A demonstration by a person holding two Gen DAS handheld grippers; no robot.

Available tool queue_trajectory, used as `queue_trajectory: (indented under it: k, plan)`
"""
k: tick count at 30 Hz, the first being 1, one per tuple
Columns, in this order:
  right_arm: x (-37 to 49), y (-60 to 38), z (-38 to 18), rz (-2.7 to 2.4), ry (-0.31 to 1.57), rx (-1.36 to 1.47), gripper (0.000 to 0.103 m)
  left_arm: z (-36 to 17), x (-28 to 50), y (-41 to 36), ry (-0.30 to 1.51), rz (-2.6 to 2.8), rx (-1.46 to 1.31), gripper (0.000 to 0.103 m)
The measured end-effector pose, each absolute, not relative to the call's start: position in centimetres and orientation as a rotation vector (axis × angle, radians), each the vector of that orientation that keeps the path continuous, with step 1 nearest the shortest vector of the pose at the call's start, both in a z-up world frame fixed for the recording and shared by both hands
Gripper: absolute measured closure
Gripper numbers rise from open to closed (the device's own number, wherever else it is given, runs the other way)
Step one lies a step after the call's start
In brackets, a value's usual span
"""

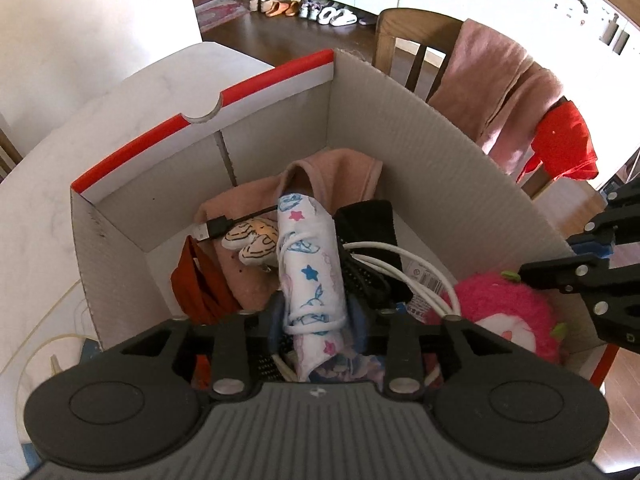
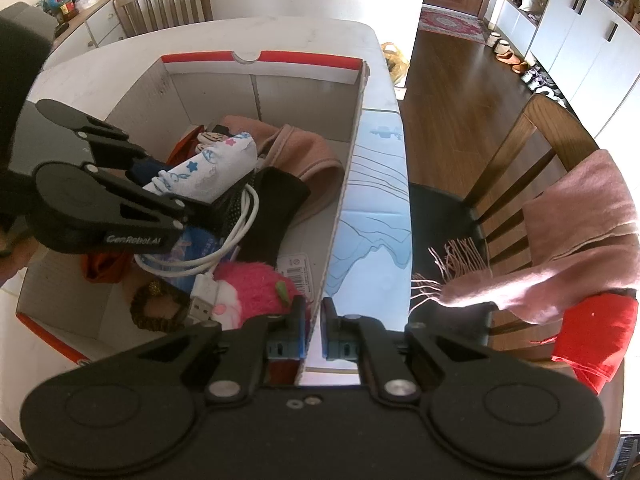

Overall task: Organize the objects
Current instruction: 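Release the floral mask onto the cables and open the left tool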

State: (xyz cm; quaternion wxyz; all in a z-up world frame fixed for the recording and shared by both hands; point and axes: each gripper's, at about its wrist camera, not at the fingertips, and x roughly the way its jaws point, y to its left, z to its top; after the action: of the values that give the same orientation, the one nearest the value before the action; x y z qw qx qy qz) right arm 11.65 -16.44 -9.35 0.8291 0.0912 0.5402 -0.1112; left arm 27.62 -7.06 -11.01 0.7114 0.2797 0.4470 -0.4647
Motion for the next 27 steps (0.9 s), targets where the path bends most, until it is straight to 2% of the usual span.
queue_trajectory:
  k: [1,3,4,27]
  plan:
    - [11.7,-16.5,-9.3,-0.235,1.146,0.194,0.097,-10.9,27.5,-7.0,0.988,-1.036,0.615,0.051]
    - [11.6,-16.5,-9.3,-0.235,1.146,0.194,0.097,-10.5,27.3,-6.7,0.97,-1.034,0.614,0.037]
    - [11.7,-16.5,-9.4,-0.234,1.146,0.193,0.097,-10.2,27.1,-6.5,0.958,-1.037,0.615,0.035]
    - [10.7,-16.7,-8.6,-0.178,1.123,0.171,0.095,-4.8,25.6,-0.4,0.907,-1.015,0.407,0.032]
